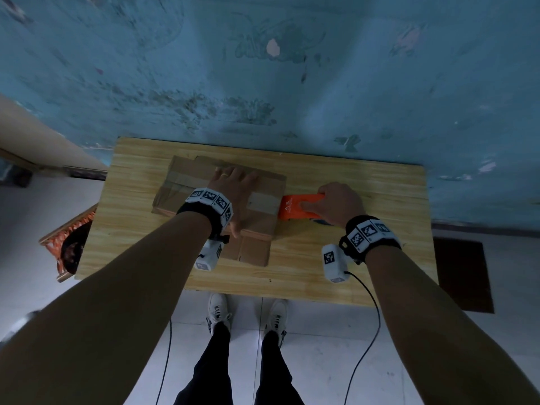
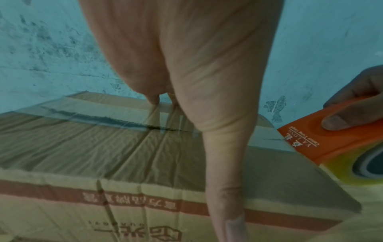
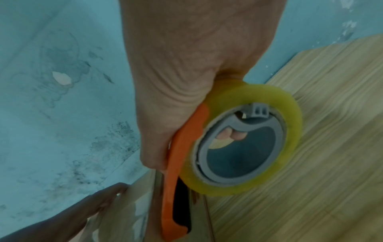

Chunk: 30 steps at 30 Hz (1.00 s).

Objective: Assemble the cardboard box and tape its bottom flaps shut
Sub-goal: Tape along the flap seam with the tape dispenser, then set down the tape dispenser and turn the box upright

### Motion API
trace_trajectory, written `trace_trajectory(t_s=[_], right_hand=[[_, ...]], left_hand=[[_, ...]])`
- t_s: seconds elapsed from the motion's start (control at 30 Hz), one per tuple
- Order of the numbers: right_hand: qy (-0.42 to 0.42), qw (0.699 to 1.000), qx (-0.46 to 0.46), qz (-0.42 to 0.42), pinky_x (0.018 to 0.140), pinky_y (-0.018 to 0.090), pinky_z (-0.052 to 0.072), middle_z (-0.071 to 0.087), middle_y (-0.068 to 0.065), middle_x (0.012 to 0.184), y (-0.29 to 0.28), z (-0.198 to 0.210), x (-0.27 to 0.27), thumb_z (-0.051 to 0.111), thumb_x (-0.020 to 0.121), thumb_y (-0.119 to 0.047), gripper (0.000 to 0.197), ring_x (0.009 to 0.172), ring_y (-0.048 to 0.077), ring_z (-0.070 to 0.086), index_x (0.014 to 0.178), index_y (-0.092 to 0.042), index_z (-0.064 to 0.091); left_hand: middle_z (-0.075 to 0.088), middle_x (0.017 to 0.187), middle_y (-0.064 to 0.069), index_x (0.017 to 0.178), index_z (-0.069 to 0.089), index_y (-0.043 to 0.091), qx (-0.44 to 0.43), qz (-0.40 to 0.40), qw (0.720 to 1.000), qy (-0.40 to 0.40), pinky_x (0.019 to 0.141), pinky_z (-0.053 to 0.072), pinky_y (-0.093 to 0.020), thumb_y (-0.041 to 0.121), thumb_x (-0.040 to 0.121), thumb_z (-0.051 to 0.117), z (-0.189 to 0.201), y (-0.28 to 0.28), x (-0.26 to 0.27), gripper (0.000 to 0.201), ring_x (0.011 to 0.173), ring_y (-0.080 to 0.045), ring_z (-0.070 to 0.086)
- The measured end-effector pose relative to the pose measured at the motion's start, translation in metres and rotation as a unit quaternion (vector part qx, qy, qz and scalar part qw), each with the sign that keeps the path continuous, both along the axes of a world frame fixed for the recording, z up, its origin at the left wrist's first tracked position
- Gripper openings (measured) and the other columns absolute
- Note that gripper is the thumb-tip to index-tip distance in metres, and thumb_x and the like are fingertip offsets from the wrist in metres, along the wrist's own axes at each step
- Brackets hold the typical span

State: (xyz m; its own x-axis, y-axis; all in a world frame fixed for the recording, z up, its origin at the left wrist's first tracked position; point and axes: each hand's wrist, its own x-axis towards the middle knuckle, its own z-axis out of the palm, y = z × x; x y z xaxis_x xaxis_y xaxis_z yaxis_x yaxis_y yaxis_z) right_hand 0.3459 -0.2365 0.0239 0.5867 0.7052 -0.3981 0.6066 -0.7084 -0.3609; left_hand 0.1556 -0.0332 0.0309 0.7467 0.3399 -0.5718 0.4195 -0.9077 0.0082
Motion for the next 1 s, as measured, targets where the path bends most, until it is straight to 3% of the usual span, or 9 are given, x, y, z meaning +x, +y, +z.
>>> trace_trajectory(t_s=[0.2, 0.33, 0.4, 0.5, 0.6, 0.67, 0.83, 0.9, 1.0], right_hand=[[-0.035, 0.994, -0.094, 0.037, 0.058, 0.028, 0.046, 0.065, 0.000, 0.068, 0.009, -0.022, -0.037, 0.064, 0.082, -0.069, 0.056, 0.066, 0.022, 0.067, 0.071, -0.014, 0.066], [-0.012, 0.994, -0.097, -0.055, 0.055, 0.027, 0.041, 0.060, -0.001, 0.067, -0.010, -0.048, -0.053, 0.058, 0.091, -0.064, 0.053, 0.065, 0.022, 0.062, 0.081, -0.013, 0.066], [-0.035, 0.990, -0.081, -0.114, 0.059, 0.029, 0.047, 0.066, 0.003, 0.075, -0.023, -0.054, -0.051, 0.050, 0.095, -0.067, 0.059, 0.069, 0.025, 0.065, 0.091, -0.010, 0.067], [-0.093, 0.975, -0.030, -0.200, 0.069, 0.039, 0.058, 0.074, 0.014, 0.092, -0.036, -0.057, -0.046, 0.042, 0.102, -0.064, 0.064, 0.080, 0.034, 0.072, 0.109, -0.005, 0.066], [-0.137, 0.962, -0.010, -0.235, 0.075, 0.041, 0.057, 0.076, 0.016, 0.097, -0.048, -0.056, -0.037, 0.047, 0.105, -0.053, 0.054, 0.084, 0.036, 0.074, 0.119, -0.005, 0.066], [-0.135, 0.960, -0.033, -0.242, 0.067, 0.037, 0.055, 0.075, 0.014, 0.093, -0.054, -0.056, -0.034, 0.053, 0.104, -0.049, 0.048, 0.079, 0.034, 0.073, 0.116, -0.005, 0.069], [-0.099, 0.962, -0.093, -0.239, 0.059, 0.037, 0.062, 0.064, 0.005, 0.064, -0.064, -0.065, -0.043, 0.064, 0.099, -0.047, 0.043, 0.055, 0.023, 0.063, 0.081, -0.009, 0.071], [-0.087, 0.956, -0.098, -0.261, 0.073, 0.043, 0.063, 0.071, 0.009, 0.078, -0.062, -0.063, -0.047, 0.067, 0.097, -0.048, 0.041, 0.070, 0.029, 0.070, 0.094, -0.007, 0.072], [-0.130, 0.943, -0.100, -0.290, 0.100, 0.052, 0.051, 0.063, 0.021, 0.129, -0.046, -0.054, -0.053, 0.065, 0.095, -0.054, 0.067, 0.119, 0.040, 0.062, 0.134, -0.001, 0.057]], left_hand=[[0.030, 0.157, -0.010, 0.158, 0.007, 0.026, 0.003, -0.007, 1.000, -0.006, 0.122, 0.017, -0.058, 0.060, 0.026, 0.098, -0.004, -0.001, -0.001, 0.164, 0.148, -0.039, 0.026], [0.032, 0.156, -0.010, 0.157, 0.009, 0.025, -0.003, -0.005, 1.000, -0.023, 0.121, 0.020, -0.059, 0.061, 0.024, 0.097, -0.010, 0.002, -0.004, 0.163, 0.147, -0.041, 0.027], [0.029, 0.158, -0.009, 0.157, 0.008, 0.026, -0.002, -0.007, 1.000, -0.030, 0.122, 0.018, -0.059, 0.063, 0.024, 0.096, -0.012, 0.003, -0.004, 0.164, 0.149, -0.040, 0.023], [0.018, 0.165, -0.008, 0.159, 0.003, 0.027, -0.009, 0.002, 0.999, -0.040, 0.123, 0.012, -0.061, 0.064, 0.026, 0.096, -0.016, 0.004, -0.007, 0.166, 0.154, -0.039, 0.010], [0.003, 0.170, -0.007, 0.160, -0.009, 0.028, -0.012, 0.005, 0.999, -0.042, 0.125, 0.008, -0.060, 0.067, 0.030, 0.094, -0.020, 0.004, -0.011, 0.170, 0.157, -0.036, -0.003], [-0.006, 0.171, -0.006, 0.159, -0.017, 0.027, -0.003, -0.003, 0.999, -0.040, 0.125, 0.005, -0.059, 0.072, 0.034, 0.091, -0.024, 0.004, -0.014, 0.172, 0.157, -0.034, -0.009], [-0.015, 0.170, -0.005, 0.158, -0.023, 0.026, -0.026, -0.009, 0.996, -0.090, 0.126, 0.000, -0.056, 0.081, 0.039, 0.083, -0.030, 0.009, -0.028, 0.170, 0.156, -0.030, -0.015], [-0.016, 0.170, -0.005, 0.158, -0.023, 0.026, -0.035, -0.009, 0.993, -0.115, 0.126, -0.001, -0.055, 0.084, 0.039, 0.081, -0.032, 0.012, -0.034, 0.169, 0.156, -0.028, -0.017], [-0.022, 0.169, -0.005, 0.159, -0.021, 0.028, -0.062, 0.006, 0.988, -0.143, 0.126, -0.004, -0.051, 0.089, 0.038, 0.075, -0.032, 0.015, -0.042, 0.167, 0.155, -0.027, -0.021]])
